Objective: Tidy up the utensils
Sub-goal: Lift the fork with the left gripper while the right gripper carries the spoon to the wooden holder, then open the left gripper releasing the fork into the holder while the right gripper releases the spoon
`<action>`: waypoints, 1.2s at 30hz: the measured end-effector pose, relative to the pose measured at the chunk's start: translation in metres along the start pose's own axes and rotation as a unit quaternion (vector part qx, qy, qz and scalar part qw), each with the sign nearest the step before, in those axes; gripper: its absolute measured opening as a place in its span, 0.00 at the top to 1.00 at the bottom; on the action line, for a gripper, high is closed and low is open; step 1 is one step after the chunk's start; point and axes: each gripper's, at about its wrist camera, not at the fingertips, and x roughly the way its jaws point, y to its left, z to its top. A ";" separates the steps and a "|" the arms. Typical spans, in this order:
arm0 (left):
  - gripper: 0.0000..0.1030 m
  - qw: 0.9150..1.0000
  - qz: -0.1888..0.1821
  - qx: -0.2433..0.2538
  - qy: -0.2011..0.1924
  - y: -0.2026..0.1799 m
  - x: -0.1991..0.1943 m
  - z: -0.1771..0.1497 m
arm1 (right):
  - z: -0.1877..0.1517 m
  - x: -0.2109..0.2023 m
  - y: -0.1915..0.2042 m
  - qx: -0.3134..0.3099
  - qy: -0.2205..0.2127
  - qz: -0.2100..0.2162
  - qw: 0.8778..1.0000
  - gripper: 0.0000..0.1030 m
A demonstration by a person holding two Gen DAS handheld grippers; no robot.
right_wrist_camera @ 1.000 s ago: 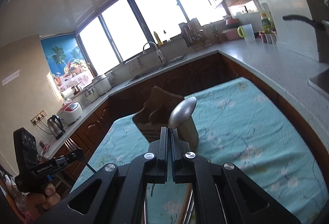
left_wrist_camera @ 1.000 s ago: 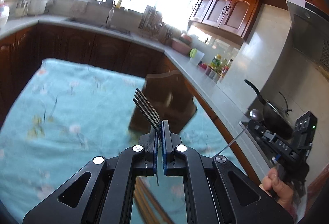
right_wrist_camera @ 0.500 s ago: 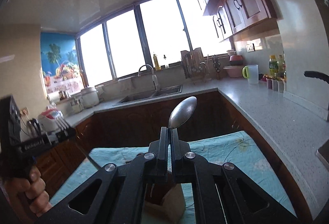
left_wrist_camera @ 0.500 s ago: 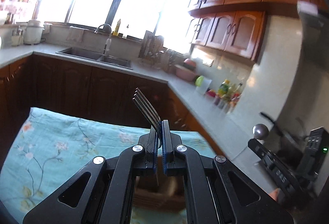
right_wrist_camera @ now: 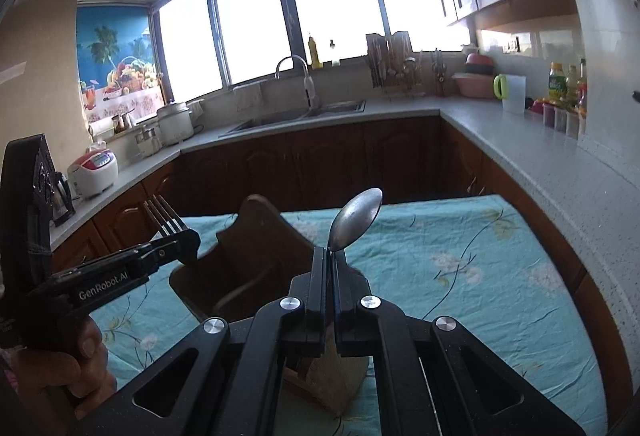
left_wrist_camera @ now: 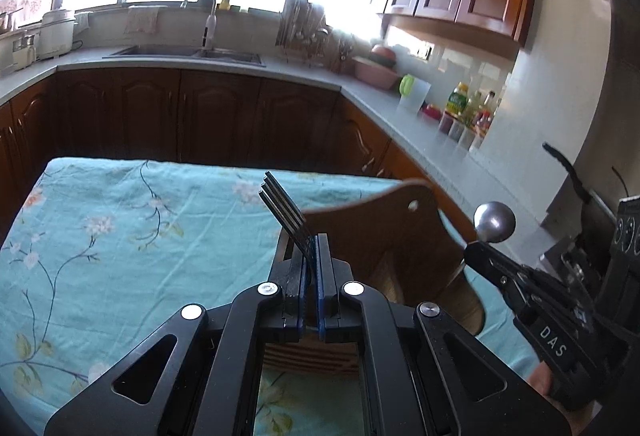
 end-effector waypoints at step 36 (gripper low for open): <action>0.35 0.999 0.021 -0.044 -0.013 0.032 -0.095 -0.045 | -0.013 -0.085 -0.037 0.100 -0.030 0.026 0.994 0.27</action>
